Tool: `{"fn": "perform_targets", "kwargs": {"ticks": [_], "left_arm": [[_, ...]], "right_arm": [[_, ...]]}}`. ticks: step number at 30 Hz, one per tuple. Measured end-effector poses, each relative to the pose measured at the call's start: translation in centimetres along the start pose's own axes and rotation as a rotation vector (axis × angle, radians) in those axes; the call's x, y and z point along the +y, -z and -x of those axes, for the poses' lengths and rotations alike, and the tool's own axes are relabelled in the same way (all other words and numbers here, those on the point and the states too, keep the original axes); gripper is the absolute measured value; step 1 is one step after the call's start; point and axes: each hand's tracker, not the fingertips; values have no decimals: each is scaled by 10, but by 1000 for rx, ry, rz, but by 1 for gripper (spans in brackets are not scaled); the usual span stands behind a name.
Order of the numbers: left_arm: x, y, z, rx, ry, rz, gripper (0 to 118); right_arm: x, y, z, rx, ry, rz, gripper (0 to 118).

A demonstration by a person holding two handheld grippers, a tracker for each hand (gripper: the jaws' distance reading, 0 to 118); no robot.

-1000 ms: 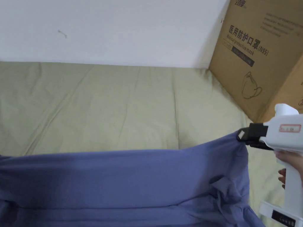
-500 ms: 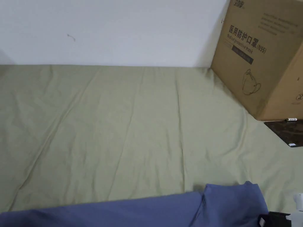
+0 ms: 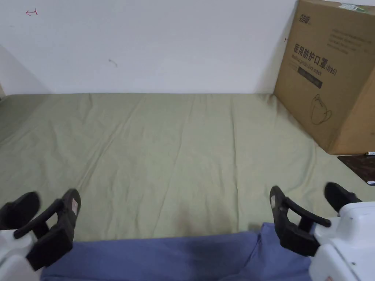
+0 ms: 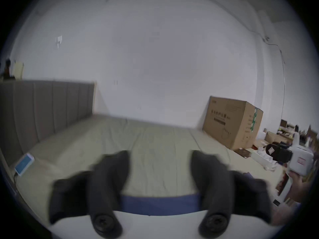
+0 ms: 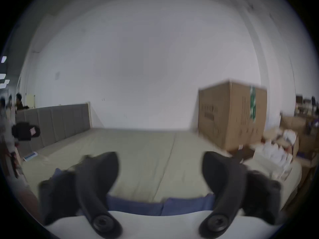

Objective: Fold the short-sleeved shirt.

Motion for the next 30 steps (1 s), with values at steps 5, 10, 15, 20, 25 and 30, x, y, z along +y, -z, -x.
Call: {"fn": "perform_targets", "kwargs": {"ticks": [5,10,15,20,25,30], "left_arm": [[-10,-3,-4,-29,68,121,0],[5,22,70,-73,-66,314,0],[-47,84,195,-277,-591,724,22],[-110,102,243,-209,-615,798,113],[-171,116,258,-309,-994,857,117],[-206,145,271,-558,-1212,791,113]], "right_arm": [[5,1,7,105,144,172,0],[20,-9,2,25,13,201,0],[34,-13,-5,43,129,214,0],[24,2,2,19,80,299,0],[29,12,10,5,85,337,0],[33,26,18,1,81,377,0]]}}
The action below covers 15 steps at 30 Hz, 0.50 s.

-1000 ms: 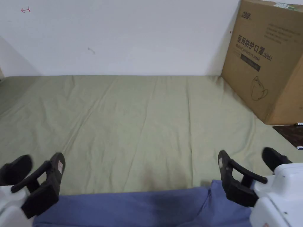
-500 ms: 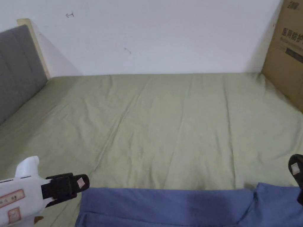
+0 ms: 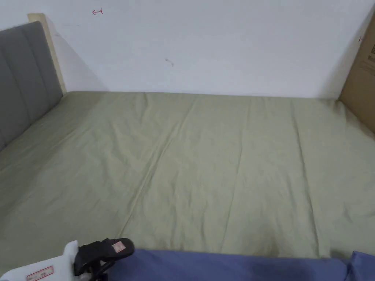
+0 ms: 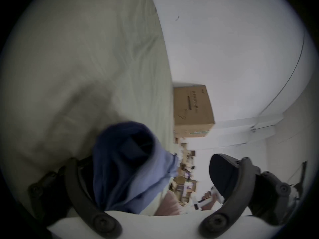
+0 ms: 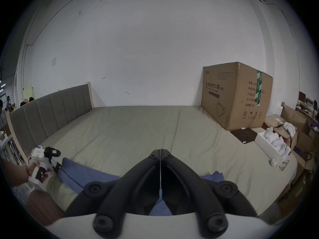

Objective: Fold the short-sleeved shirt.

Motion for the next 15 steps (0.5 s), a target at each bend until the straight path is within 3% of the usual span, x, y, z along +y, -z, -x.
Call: {"fn": "perform_targets", "kwargs": {"ticks": [1,2,3,4,6,7,8,12,15], "left_arm": [[-2,1,0,1,-1,44,105],[-1,-2,3,96,55,50,86],[2,-6,6,210,113,34,30],[4,-12,12,392,172,30,11],[5,-7,5,205,155,-17,11],[4,-8,8,273,146,6,11],[-26,47,-12,337,177,7,11],[-31,41,-65,564,485,-24,12],[-56,37,-110,948,700,-206,12]], "right_arm": [[2,2,1,5,26,5,0],[3,5,3,13,54,15,0],[4,7,4,18,77,24,0],[5,9,5,22,109,31,0],[5,12,4,33,158,44,0],[5,14,5,36,170,50,0],[4,15,4,35,177,55,0],[3,17,2,25,203,60,0],[-1,10,-11,26,357,4,0]]}}
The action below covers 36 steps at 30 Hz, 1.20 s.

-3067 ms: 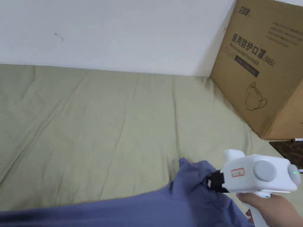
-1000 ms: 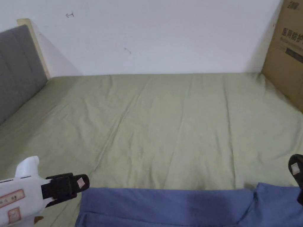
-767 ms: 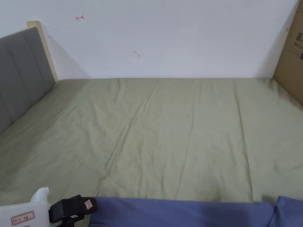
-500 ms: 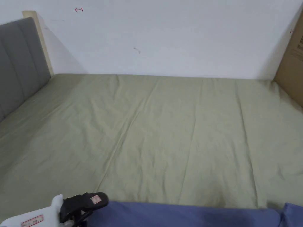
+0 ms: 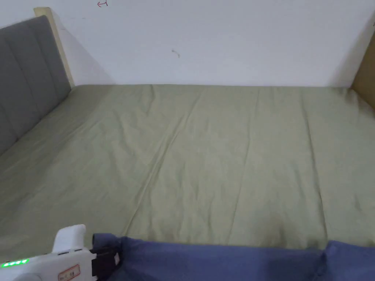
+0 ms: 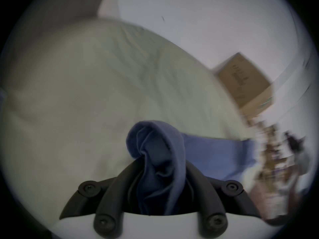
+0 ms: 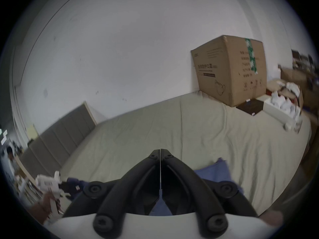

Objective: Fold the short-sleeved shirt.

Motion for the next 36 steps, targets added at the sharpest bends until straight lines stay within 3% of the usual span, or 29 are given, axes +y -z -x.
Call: {"fn": "perform_targets", "kwargs": {"ticks": [2,3,7,10,11,12,14,15,16,21,22,23,24,25,26,36], "left_arm": [[-3,-32,0,230,153,-45,12],[-5,-31,-8,206,167,-20,12],[0,-20,-51,-193,-90,55,13],[3,-16,-103,-411,-159,96,13],[5,-6,-126,-491,-189,125,19],[6,3,-145,-540,-203,143,40],[7,22,-177,-627,-198,192,101],[11,27,-191,-633,-166,163,118],[14,28,-199,-633,-149,116,112],[19,-5,-205,-502,-98,97,111],[18,-9,-201,-508,-95,105,106],[16,-15,-196,-509,-88,93,92],[14,-20,-194,-502,-74,76,50],[18,-21,-185,-470,-44,61,15],[14,-23,-186,-423,3,71,2],[-47,70,-250,-385,225,367,3]], "right_arm": [[0,-1,-5,3,34,21,0],[0,0,-8,-2,32,33,0],[-1,-6,-19,-7,8,41,0],[4,-16,-32,-16,4,9,0],[6,-19,-35,-21,5,3,0],[8,-21,-38,-25,5,-1,0],[11,-24,-46,-34,4,-3,0],[13,-26,-49,-38,5,-3,0],[13,-27,-51,-42,6,-4,0],[11,-31,-61,-54,3,-19,0],[10,-29,-65,-54,-2,-18,0],[10,-28,-66,-53,-10,-15,0],[9,-26,-67,-53,-15,-12,0],[9,-24,-69,-50,-18,-7,0],[7,-22,-70,-48,-16,-3,0],[7,-23,-73,-43,-14,28,0]]}}
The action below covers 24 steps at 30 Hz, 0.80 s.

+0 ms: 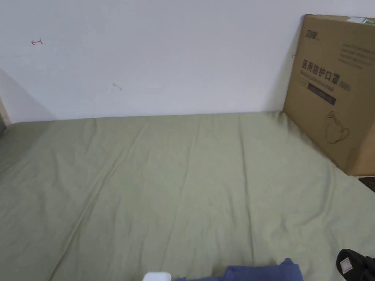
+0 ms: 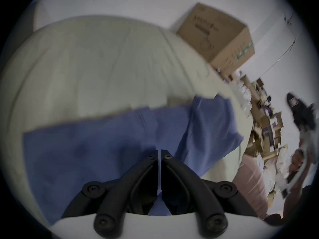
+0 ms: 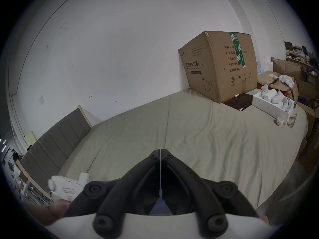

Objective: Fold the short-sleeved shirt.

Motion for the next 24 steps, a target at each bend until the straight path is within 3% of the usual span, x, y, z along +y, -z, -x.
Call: {"fn": "perform_targets", "kwargs": {"ticks": [1,3,6,10,12,14,15,16,17,18,19,20,24], "left_arm": [[-2,18,6,-26,-4,52,2],[-3,23,1,-55,-15,-20,2],[-3,7,4,-228,-65,-63,2],[-9,-68,18,-261,-97,-242,3],[-13,-106,48,-244,-143,-314,3],[-23,-129,88,-320,-207,-295,3],[-28,-137,110,-352,-249,-275,8],[-34,-144,129,-365,-292,-255,23],[-43,-147,150,-371,-329,-239,46],[-48,-150,165,-369,-358,-236,82],[-55,-152,180,-353,-392,-237,103],[-61,-152,193,-337,-419,-240,115],[-77,-132,234,-360,-530,-255,117]], "right_arm": [[1,-1,-1,-4,-1,2,0],[3,-3,0,-8,-2,7,0],[6,-8,1,-2,-2,7,0],[9,-7,5,8,-29,10,0],[9,-6,9,10,-32,10,0],[8,-4,13,19,-31,10,0],[7,-2,16,23,-34,15,0],[5,0,19,24,-40,22,0],[3,2,23,26,-45,30,0],[1,3,26,29,-48,37,0],[-1,5,29,36,-52,52,0],[-2,8,33,44,-56,69,0],[-3,15,46,48,-78,97,0]]}}
